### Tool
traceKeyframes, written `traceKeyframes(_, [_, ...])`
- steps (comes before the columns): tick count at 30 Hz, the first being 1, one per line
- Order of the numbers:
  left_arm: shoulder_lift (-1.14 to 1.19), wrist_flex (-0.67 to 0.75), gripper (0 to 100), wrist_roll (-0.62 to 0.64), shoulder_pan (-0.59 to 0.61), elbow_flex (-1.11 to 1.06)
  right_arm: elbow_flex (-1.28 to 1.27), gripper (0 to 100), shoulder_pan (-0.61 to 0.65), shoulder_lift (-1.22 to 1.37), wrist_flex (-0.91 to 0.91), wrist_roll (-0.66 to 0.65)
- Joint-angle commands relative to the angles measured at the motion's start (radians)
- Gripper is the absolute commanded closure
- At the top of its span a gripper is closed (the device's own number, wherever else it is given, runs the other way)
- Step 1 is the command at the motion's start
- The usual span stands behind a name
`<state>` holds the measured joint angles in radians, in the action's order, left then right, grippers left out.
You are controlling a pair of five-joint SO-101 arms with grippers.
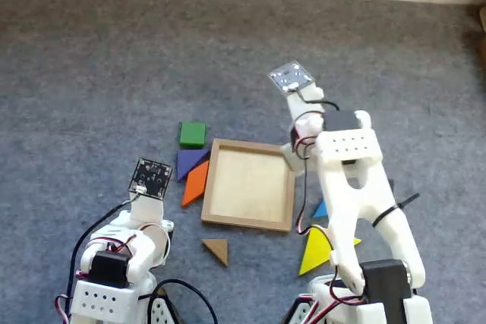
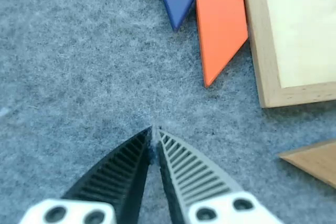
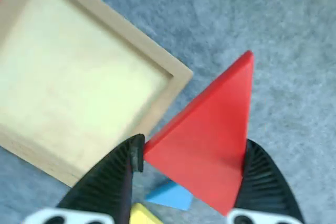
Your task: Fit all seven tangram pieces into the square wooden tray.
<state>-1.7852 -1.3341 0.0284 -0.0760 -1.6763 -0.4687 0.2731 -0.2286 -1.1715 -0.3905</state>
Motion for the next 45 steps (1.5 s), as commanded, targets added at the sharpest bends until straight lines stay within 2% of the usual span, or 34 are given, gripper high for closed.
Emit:
traceKeyframes(1, [-0.022, -0.002, 100, 0.009, 0.008, -0.019, 0.002, 83.6, 0.065, -0.056, -0.001, 0.150])
traceKeyframes(10, [-0.022, -0.002, 100, 0.009, 0.008, -0.019, -0.028, 83.6, 0.197, -0.056, -0.001, 0.480])
traceKeyframes(17, [-0.022, -0.002, 100, 0.009, 0.008, -0.019, -0.077, 83.4, 0.309, -0.056, 0.008, 0.646])
traceKeyframes(23, [-0.022, -0.002, 100, 0.009, 0.008, -0.019, -0.077, 83.3, 0.328, -0.054, 0.013, 0.833])
traceKeyframes(26, [-0.022, -0.002, 100, 0.009, 0.008, -0.019, -0.099, 83.3, 0.328, -0.054, 0.070, 0.910])
traceKeyframes(34, [-0.022, -0.002, 100, 0.009, 0.008, -0.019, -0.171, 83.3, 0.328, -0.053, 0.231, 0.993])
traceKeyframes(45, [-0.022, -0.002, 100, 0.009, 0.008, -0.019, -0.160, 83.2, 0.323, 0.108, 0.240, 0.993])
